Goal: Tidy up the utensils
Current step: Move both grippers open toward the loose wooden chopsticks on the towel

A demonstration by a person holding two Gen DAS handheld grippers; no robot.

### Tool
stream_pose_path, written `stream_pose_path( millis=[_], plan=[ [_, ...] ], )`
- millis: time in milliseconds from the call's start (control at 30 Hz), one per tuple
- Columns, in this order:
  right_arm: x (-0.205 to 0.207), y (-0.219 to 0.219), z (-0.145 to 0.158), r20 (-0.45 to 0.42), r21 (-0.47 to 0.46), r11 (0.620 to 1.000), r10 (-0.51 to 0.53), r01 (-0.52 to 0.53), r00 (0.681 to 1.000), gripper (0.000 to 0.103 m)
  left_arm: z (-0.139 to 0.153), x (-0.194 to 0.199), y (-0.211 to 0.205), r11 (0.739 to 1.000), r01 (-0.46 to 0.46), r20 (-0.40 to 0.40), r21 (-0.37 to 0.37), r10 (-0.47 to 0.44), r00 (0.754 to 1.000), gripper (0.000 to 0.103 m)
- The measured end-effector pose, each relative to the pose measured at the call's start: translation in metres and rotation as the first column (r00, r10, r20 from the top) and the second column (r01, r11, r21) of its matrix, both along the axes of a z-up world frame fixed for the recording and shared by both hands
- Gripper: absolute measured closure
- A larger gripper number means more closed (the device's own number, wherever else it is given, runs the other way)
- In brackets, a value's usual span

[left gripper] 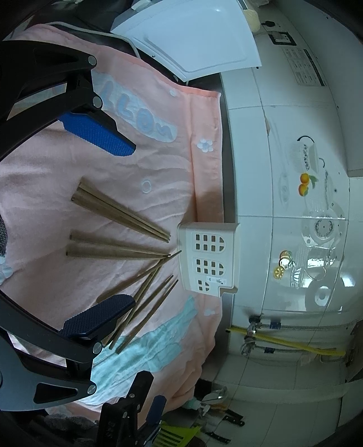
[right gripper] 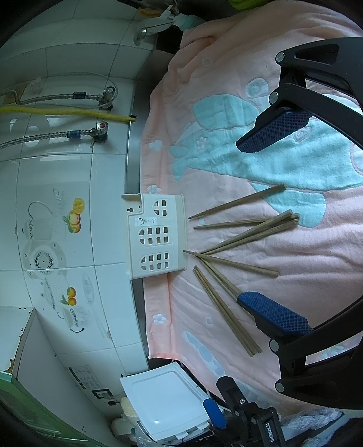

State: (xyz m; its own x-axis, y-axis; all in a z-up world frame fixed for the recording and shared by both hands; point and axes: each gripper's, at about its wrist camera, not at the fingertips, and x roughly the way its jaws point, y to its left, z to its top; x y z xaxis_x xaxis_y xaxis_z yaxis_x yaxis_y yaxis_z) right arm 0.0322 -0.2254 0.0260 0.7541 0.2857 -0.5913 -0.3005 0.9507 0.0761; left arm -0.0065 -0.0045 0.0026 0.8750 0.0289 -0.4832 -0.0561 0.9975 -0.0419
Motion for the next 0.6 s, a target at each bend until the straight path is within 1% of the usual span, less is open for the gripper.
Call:
stream_pose_path(
  millis=[467, 567, 600],
  plan=[
    [0.004, 0.010, -0.008, -0.025, 0.000, 1.000, 0.028, -0.028, 0.999, 0.008, -0.005, 0.002, 0.017, 0.999, -0.039, -0.018, -0.010, 0.038, 0.999, 0.005],
    [0.006, 0.016, -0.012, -0.031, -0.012, 0.999, 0.044, -0.044, 0.999, 0.010, -0.006, 0.002, 0.025, 0.998, -0.056, -0.022, -0.017, 0.056, 0.998, 0.005],
    [0.006, 0.020, -0.014, -0.027, -0.016, 0.999, 0.051, -0.051, 0.998, 0.012, -0.006, 0.002, 0.028, 0.998, -0.061, -0.024, -0.018, 0.061, 0.998, 0.005]
  ],
)
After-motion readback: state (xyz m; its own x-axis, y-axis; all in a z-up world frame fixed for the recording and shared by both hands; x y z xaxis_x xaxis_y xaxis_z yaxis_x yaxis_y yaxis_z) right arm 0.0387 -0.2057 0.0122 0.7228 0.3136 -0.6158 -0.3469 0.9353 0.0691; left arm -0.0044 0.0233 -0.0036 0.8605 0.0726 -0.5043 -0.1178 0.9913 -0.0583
